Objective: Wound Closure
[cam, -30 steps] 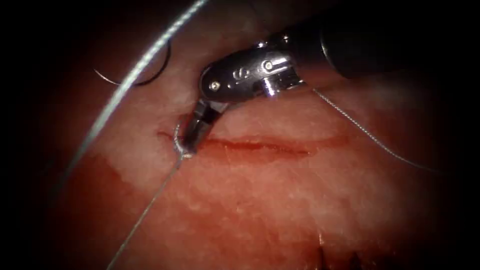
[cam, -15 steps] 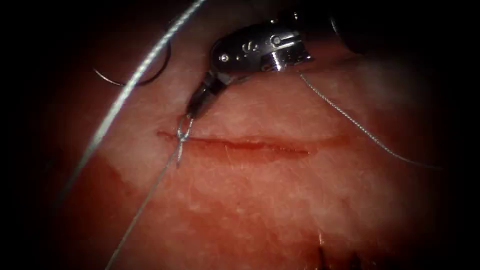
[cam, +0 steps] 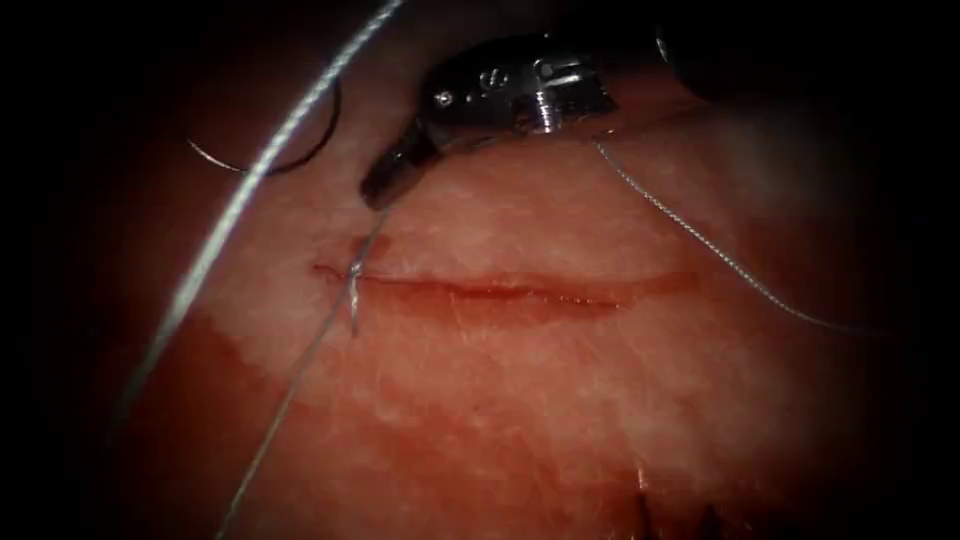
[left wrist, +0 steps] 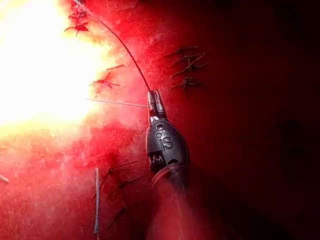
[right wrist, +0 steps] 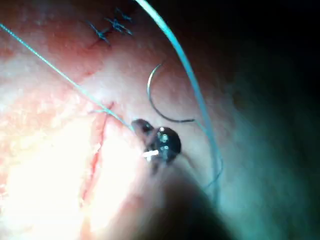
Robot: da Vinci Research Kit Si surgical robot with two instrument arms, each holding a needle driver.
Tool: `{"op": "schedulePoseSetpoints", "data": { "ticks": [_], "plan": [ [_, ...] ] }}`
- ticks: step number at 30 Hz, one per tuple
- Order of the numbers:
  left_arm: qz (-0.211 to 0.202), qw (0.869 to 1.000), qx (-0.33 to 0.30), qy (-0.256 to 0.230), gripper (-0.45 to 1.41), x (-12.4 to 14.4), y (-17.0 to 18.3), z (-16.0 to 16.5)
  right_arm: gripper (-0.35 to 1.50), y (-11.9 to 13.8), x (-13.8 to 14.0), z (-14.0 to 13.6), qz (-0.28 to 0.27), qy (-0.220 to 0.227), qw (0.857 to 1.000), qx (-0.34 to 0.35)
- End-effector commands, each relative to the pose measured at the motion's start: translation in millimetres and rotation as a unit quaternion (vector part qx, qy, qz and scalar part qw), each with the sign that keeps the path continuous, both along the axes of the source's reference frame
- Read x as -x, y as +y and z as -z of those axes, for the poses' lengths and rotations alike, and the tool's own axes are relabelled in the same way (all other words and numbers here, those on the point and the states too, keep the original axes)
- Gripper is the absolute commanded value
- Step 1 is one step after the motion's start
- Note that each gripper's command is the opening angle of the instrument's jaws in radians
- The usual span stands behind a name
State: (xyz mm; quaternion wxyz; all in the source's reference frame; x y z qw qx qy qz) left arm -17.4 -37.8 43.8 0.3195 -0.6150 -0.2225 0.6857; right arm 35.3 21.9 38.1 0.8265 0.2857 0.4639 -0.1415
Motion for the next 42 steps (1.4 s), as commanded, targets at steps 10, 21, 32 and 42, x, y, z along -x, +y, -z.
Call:
{"op": "schedulePoseSetpoints", "data": {
  "ticks": [10,21,32,42],
  "plan": [
    [-0.008,1.000,-0.014,-0.008,-0.45,0.5,-3.4,-0.8,-0.35,-0.7,-0.3,-2.0,-0.016,-0.025,1.000,0.000],
    [-0.003,1.000,-0.017,-0.024,-0.45,0.6,1.1,1.6,0.02,-1.5,-0.1,-0.9,-0.066,-0.004,0.998,-0.005],
    [-0.028,0.998,0.014,-0.053,-0.45,3.0,16.3,8.8,1.36,0.7,5.9,5.3,-0.288,-0.031,0.957,-0.021],
    [-0.056,0.994,0.011,-0.098,-0.45,7.1,27.7,8.8,0.56,-9.8,2.1,8.4,-0.325,0.065,0.941,-0.069]
  ]
}}
